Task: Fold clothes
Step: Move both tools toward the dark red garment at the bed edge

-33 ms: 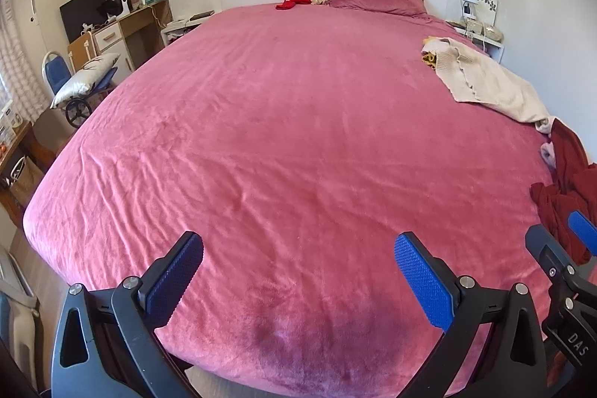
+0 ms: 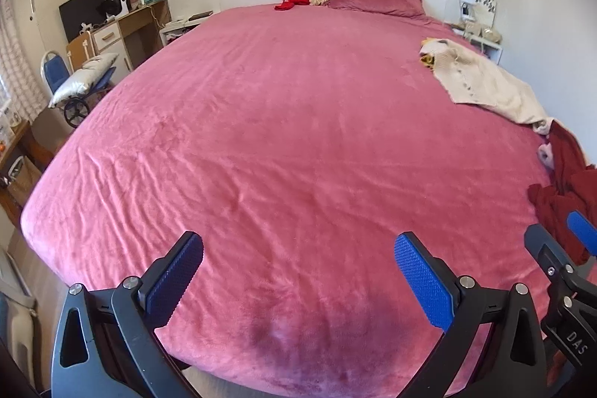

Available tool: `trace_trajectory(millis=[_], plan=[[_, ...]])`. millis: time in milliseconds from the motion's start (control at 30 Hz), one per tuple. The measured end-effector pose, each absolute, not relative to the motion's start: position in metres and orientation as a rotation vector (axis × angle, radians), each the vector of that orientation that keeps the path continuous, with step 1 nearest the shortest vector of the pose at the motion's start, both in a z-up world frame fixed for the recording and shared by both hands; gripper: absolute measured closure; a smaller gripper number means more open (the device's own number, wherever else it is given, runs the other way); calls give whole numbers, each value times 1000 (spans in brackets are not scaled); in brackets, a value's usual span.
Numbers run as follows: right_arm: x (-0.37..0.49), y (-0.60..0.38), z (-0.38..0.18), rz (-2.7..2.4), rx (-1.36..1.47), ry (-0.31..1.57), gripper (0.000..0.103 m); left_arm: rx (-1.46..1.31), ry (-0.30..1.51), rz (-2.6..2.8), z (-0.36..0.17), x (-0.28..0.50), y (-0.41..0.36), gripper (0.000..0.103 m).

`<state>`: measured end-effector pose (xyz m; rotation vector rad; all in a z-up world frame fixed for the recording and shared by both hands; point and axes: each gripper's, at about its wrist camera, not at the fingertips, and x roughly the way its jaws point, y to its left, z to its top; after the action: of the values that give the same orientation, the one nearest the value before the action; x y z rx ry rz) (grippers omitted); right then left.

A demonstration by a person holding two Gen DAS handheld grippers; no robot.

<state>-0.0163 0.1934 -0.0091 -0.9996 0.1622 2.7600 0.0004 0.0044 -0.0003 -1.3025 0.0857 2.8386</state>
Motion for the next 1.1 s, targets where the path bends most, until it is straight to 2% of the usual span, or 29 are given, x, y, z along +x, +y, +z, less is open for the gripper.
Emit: trace_trajectory(millis=[200,400,800,1100], plan=[[-7,216,-6,2746,-950,229,13,-1273,61,2776,-1,2,21,0],[-3,226,4,2659,-935,171,13,-1242,43,2714,-2,3,38,0],[12,257,16,2526,-875,193,13,-1196,179,2605,9,1,87,0],[23,283,12,2457,-861,229,13,-1182,206,2549,7,4,109,0]])
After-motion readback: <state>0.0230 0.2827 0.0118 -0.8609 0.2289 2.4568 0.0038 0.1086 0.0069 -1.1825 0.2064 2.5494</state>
